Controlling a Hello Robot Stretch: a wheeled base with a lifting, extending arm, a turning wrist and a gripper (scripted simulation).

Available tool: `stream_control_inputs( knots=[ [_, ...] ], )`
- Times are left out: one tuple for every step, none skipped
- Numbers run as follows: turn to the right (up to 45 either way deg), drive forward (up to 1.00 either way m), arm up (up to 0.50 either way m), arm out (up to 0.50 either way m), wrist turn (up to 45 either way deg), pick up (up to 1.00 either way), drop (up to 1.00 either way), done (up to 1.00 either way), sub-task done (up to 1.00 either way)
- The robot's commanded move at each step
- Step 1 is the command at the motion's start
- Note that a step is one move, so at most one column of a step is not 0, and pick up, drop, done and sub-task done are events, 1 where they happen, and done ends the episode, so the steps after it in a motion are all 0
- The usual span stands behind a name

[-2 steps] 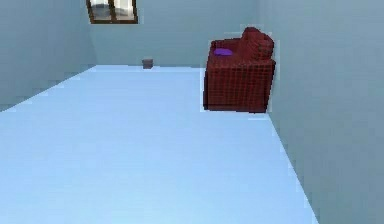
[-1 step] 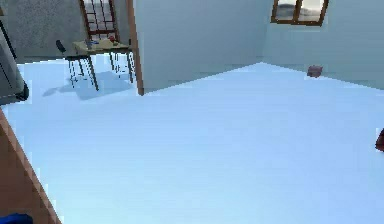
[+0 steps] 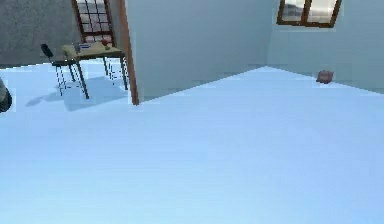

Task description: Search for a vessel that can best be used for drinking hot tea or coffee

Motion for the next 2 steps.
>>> stream_control_inputs(
  knots=[
    [-24.0,0.0,0.0,0.0,0.0,0.0,0.0,0.0,0.0],
    [0.0,1.0,0.0,0.0,0.0,0.0,0.0,0.0,0.0]
  ],
)
